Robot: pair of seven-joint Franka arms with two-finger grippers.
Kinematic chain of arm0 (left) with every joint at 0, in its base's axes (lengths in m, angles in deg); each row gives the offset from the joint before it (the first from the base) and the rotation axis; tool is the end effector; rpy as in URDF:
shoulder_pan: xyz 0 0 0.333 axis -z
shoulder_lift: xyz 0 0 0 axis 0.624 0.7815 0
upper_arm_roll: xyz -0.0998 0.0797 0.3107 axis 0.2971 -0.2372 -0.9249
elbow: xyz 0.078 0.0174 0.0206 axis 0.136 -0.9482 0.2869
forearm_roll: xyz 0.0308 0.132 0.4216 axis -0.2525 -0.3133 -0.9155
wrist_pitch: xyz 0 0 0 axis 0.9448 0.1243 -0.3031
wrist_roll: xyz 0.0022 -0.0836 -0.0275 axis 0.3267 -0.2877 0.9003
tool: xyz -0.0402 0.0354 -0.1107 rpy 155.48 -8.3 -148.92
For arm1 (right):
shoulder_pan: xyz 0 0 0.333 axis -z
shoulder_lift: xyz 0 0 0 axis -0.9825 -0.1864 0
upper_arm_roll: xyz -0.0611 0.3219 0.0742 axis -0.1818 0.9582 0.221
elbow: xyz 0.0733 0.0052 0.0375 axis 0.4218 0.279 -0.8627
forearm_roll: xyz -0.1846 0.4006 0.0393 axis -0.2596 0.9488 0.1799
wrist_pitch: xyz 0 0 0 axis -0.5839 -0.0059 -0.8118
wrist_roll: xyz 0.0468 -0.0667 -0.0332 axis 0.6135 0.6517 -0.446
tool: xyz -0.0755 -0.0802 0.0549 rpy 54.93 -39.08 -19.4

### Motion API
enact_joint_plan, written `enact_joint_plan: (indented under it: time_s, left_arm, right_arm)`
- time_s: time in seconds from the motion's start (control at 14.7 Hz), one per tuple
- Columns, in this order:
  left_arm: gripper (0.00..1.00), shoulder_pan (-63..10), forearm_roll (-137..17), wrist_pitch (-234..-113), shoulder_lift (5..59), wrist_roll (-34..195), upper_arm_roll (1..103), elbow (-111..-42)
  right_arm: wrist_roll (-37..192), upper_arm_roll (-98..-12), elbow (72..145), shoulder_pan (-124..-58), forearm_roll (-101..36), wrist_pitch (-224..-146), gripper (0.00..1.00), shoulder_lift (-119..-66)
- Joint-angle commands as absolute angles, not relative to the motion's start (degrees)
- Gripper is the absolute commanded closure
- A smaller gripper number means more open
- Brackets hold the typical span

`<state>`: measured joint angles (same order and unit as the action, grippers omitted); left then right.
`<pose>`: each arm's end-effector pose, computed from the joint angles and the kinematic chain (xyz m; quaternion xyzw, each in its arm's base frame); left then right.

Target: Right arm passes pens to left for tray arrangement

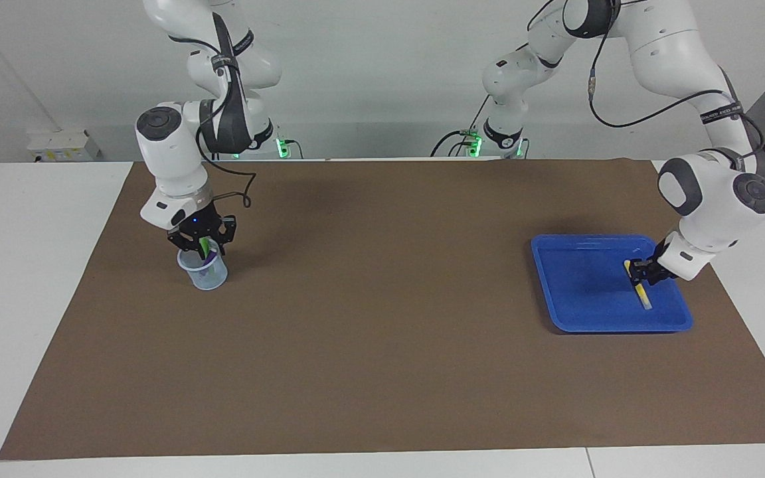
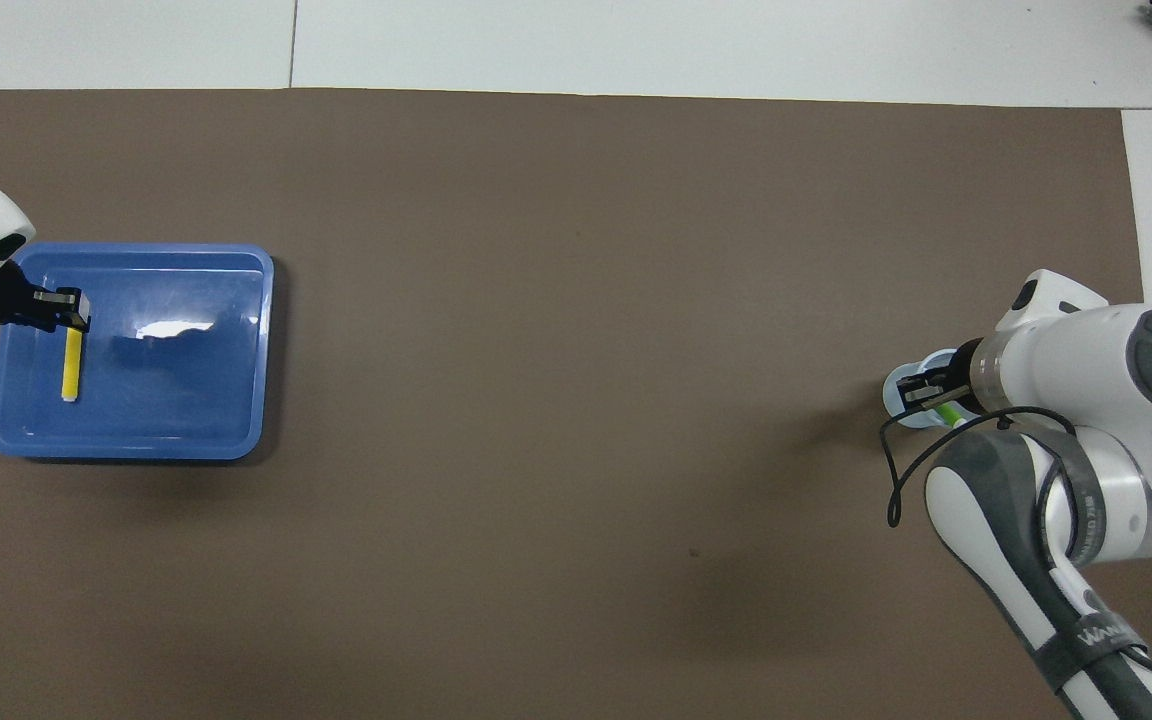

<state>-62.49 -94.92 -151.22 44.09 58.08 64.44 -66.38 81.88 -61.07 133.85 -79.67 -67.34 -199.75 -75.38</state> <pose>0.6854 0.1276 0.3449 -0.9991 0.0189 0.0329 0.0178 0.5674 0.0129 0.3613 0.9883 0.1428 0.0415 0.0328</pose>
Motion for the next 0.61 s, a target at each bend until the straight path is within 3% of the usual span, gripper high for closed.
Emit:
enact_joint_plan:
  time_s: [0.0, 0.2, 0.34, 0.54]
  left_arm:
    - [0.54, -59.97, -91.18, -146.02, 39.85, 64.24, 63.85, -66.39]
    - [0.51, -57.60, -86.09, -141.18, 35.55, 74.16, 63.94, -66.31]
    - [0.50, -55.58, -82.56, -136.97, 32.30, 80.22, 63.94, -66.31]
    - [0.48, -51.54, -76.77, -132.92, 27.90, 93.13, 63.94, -65.69]
  right_arm:
    - [81.29, -60.61, 134.27, -78.99, -69.35, -200.80, 0.66, -74.68]
    - [81.29, -60.61, 134.36, -78.91, -69.35, -200.72, 0.75, -74.60]
    - [81.29, -60.61, 134.45, -78.91, -69.35, -200.37, 0.97, -74.51]
    - [81.46, -60.61, 134.36, -78.82, -69.35, -200.28, 1.00, -74.51]
